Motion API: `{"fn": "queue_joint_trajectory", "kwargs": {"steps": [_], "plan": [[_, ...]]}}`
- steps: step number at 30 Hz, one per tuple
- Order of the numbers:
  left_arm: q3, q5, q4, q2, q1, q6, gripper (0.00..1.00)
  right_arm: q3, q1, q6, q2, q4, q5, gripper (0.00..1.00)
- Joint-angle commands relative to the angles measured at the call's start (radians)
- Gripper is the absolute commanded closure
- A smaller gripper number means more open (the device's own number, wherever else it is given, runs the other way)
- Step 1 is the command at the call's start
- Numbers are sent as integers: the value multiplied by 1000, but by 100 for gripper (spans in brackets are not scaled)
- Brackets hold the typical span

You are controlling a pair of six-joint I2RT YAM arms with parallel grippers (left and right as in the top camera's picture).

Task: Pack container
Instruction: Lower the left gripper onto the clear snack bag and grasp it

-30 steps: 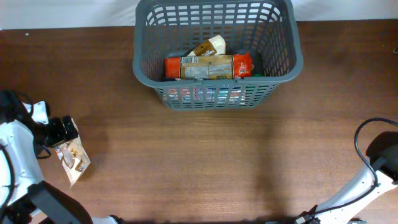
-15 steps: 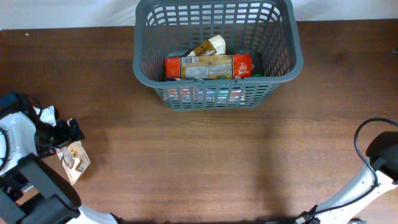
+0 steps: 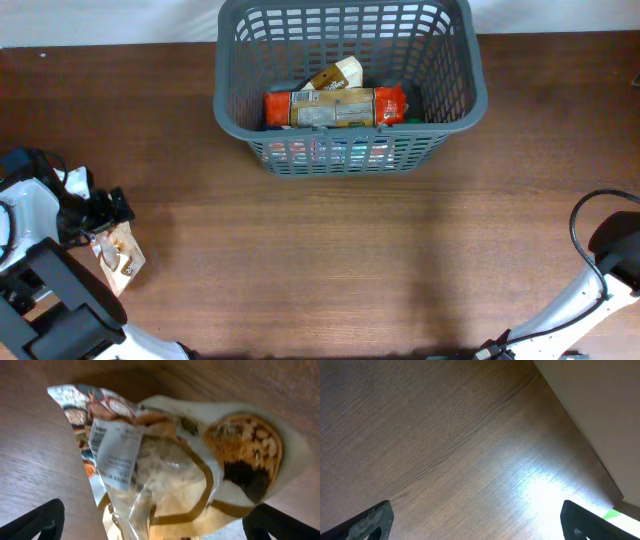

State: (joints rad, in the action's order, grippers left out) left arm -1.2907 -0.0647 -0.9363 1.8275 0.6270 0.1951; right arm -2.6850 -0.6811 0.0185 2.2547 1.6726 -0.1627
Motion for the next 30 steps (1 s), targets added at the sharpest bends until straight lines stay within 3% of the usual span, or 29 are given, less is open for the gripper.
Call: {"fn": "queue_joint_trajectory", "kwargs": {"steps": [1,12,30], "plan": [[37,-15,14,11,3,20,1,3,-6,-13,-4,-1,2,1],[163,-15,92,11,3,20,1,3,-6,-13,-4,-1,2,1],[176,-18,126,13,3,11,1,3,-6,-13,-4,-1,2,1]]}}
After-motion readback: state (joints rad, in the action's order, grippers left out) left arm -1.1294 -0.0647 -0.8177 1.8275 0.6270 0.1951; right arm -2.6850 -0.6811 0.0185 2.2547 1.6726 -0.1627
